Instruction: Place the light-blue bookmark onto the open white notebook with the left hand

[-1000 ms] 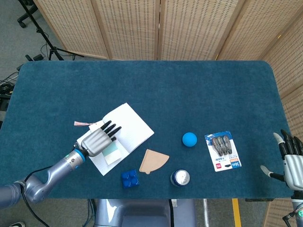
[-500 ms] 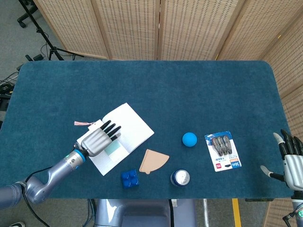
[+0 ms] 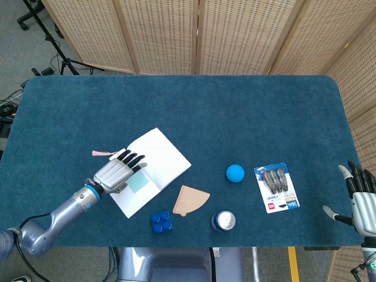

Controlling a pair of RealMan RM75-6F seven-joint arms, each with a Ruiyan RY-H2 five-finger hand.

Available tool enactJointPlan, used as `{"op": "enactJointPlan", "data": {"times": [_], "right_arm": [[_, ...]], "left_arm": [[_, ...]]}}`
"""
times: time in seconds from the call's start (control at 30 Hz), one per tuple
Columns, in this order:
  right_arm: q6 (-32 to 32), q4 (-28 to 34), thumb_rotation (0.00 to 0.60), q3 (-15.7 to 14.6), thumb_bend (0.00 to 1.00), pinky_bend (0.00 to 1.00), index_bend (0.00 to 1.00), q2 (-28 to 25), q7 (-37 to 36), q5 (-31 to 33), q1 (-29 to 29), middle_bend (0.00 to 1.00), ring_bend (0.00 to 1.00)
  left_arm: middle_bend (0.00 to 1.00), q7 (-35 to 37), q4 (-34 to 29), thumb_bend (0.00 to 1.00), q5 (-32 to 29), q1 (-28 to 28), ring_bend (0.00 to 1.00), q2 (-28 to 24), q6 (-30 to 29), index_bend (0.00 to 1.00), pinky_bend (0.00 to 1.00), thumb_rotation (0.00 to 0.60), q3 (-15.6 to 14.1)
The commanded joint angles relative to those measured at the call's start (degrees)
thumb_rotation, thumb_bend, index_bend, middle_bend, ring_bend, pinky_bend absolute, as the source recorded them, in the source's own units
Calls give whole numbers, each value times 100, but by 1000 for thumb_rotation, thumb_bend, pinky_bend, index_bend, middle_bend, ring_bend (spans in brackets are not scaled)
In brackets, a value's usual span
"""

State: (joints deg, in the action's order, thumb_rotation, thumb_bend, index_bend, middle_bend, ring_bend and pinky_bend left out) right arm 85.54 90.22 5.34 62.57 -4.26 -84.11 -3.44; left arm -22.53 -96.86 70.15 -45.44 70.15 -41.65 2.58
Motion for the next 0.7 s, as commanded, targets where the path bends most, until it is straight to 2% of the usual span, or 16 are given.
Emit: {"op": "enactJointPlan", "data": {"times": [0.03, 0.27, 0.47, 0.7], "right_arm": [[19, 8, 600, 2, 156, 0, 0, -1, 12, -2, 8, 0, 0], [46, 26, 600, 6, 156, 0, 0, -2, 38, -1, 19, 0, 0], [50, 32, 600, 3, 156, 0, 0, -4, 38, -7, 23, 0, 0], [61, 26, 600, 13, 156, 0, 0, -21, -22, 1, 30, 0, 0]], "left_arm": [[0, 327, -316, 481, -231, -97, 0, -332, 329, 0, 0, 600, 42], [0, 705, -707, 501, -278, -277, 0, -816, 998, 0, 0, 600, -159], [0, 761, -879, 577, -352, -483, 0, -889, 1331, 0, 0, 600, -301], [0, 633, -916, 584, -562, -712, 0, -837, 1442, 0, 0, 600, -449]]}}
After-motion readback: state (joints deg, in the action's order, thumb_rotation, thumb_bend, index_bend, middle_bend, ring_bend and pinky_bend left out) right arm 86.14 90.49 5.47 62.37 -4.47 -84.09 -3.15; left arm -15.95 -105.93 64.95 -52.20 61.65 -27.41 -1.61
